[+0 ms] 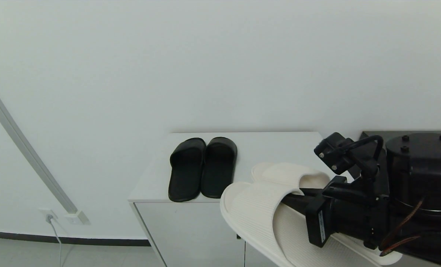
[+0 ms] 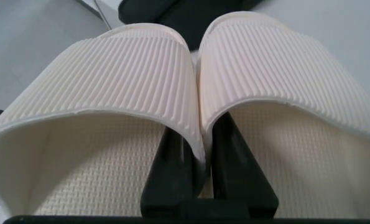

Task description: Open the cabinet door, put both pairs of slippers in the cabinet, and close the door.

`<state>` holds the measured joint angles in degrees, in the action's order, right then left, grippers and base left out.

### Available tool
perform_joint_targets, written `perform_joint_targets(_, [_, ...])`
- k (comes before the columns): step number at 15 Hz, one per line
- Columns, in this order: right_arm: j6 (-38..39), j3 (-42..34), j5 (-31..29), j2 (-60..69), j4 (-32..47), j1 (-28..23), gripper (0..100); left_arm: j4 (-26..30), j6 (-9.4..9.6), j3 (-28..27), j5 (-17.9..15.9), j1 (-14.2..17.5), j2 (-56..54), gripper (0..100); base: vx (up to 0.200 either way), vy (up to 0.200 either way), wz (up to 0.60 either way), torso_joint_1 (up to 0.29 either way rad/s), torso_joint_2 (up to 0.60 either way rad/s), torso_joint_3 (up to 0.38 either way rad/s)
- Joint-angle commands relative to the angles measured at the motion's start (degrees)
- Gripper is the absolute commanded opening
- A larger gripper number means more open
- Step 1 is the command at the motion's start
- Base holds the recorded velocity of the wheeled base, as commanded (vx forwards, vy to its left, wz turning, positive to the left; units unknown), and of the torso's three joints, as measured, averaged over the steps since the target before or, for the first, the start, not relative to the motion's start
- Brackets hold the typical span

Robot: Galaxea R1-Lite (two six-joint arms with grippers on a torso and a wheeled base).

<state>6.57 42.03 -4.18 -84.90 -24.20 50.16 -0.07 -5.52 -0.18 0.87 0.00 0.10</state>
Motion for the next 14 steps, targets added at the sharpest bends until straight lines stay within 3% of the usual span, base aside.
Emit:
perform_joint_targets(1, [0.0,-0.5,0.1,-0.3,0.0,0.0,0,-0.1,-0.01,0.0,0.0,0.0,0.1,0,-0.200,0.000,0.00,0.017,0.00,-0.002])
perform_joint_targets(6, [-0.2,-1.7,0.1,-0.5,-0.7,0.0,0,0.0,-0.01,0.0,0.0,0.0,0.1,0,-0.200,0.000,0.00,-0.004,0.00,0.001])
perform_joint_targets(14, [-0.1,-4.2,2.4,-0.5,-6.5,-1.4,0,0.0,0.07,0.0,0.0,0.0,0.1,0,0.000,0.000,0.00,0.000,0.00,0.000])
